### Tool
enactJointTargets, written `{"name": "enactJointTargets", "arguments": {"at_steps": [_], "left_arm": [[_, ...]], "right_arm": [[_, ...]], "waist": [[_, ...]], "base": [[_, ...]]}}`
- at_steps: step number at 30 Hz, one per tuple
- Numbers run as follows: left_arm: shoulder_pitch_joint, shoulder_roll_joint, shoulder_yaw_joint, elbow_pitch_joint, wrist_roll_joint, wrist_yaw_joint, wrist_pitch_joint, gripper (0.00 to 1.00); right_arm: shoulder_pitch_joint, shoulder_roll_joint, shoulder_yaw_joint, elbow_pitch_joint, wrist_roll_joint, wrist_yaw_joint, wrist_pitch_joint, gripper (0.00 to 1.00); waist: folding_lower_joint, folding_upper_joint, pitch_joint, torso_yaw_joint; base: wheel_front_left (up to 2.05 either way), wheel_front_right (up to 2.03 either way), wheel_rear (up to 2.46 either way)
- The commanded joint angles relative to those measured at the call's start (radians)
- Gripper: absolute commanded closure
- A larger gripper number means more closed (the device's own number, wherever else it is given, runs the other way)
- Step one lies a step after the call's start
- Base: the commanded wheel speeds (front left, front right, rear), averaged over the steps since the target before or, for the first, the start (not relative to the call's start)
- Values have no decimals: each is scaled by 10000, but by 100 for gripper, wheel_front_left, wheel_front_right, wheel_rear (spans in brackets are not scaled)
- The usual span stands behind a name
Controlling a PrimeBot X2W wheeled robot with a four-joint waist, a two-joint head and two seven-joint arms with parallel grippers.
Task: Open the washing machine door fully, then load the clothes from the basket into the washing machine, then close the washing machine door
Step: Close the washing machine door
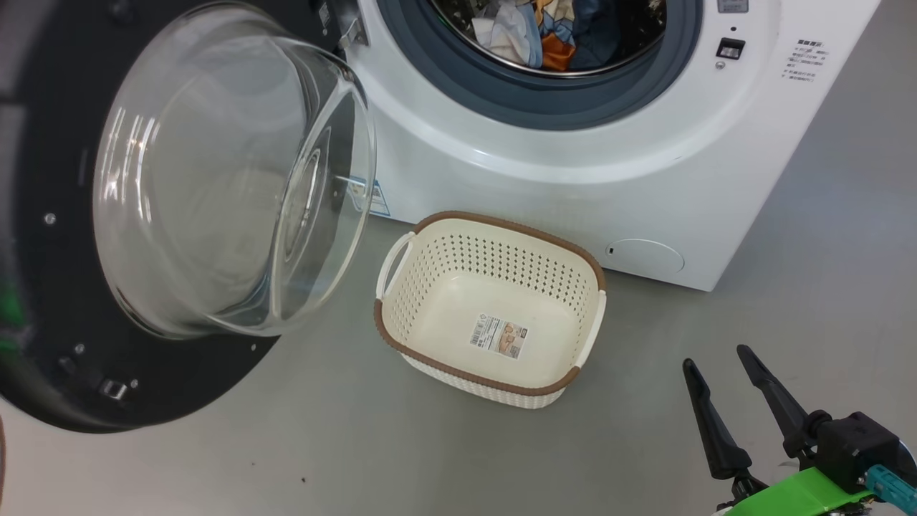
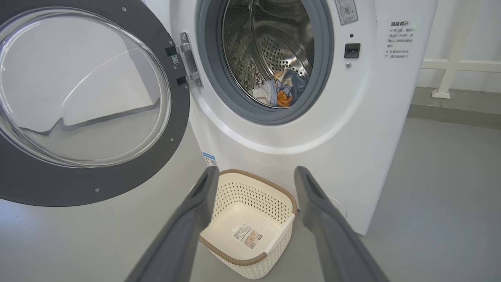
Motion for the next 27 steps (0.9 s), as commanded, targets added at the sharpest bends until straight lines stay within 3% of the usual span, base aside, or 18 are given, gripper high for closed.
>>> {"name": "enactJointTargets", "arguments": {"at_steps": [1, 27], "left_arm": [[53, 354, 303, -450, -184, -105, 164, 100], [1474, 70, 296, -2439, -498, -114, 1018, 100]], "right_arm": [[-170, -2, 183, -239, -82, 62, -116, 0], [-79, 590, 62, -30, -272, 62, -566, 0]], "waist": [[0, -1, -82, -55], [0, -1, -640, -1550]], "base": [[0, 0, 0], [0, 0, 0]]}}
